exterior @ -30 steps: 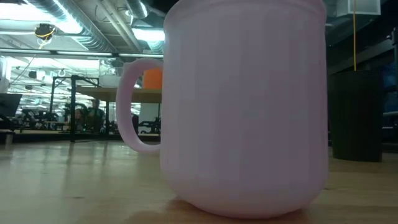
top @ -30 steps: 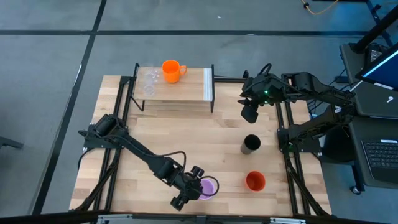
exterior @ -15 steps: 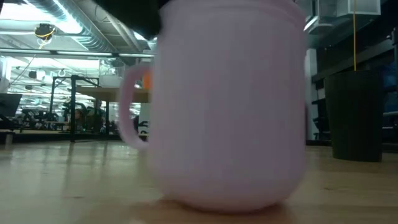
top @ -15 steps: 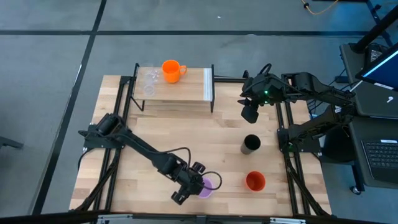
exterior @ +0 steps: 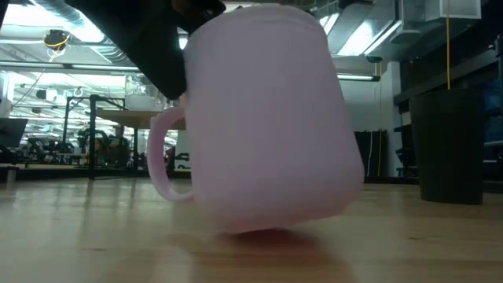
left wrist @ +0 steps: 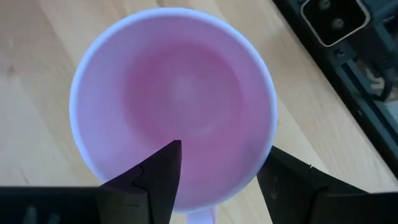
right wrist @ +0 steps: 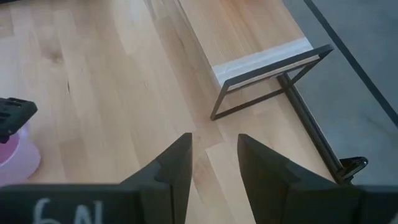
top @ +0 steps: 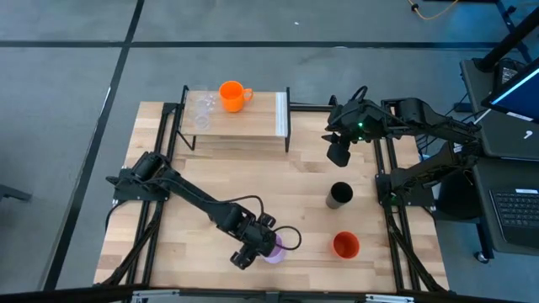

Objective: Stack small to large cups/mugs on shelf
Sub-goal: Put the purple mug on the shelf

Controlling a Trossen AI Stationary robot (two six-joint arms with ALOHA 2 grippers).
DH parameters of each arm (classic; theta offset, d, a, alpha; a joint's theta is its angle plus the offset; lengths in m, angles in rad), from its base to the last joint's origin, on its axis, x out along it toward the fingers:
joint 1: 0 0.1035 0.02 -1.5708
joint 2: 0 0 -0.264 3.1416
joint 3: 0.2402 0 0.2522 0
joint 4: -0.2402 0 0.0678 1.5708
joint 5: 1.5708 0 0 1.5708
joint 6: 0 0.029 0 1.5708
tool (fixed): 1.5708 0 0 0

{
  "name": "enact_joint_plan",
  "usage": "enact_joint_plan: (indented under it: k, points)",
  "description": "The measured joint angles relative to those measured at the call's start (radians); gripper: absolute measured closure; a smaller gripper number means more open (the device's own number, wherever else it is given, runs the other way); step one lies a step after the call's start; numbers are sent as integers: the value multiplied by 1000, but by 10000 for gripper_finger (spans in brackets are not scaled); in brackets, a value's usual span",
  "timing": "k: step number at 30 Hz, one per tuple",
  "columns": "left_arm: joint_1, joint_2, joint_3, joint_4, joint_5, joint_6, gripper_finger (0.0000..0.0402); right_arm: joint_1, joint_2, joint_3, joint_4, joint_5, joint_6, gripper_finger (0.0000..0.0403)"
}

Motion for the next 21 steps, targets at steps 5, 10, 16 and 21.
enact_joint_plan:
  k: [5,10,16,21]
  points:
    - [-2,0,0,3,27,0,207,0,0,0,0,0,-1,273]
    - [-3,0,0,5,42,6,212,0,0,0,0,0,-1,273]
    - [-8,0,0,12,51,7,259,0,0,0,0,0,-1,273]
    - [-18,0,0,19,47,77,319,0,0,0,0,1,-1,273]
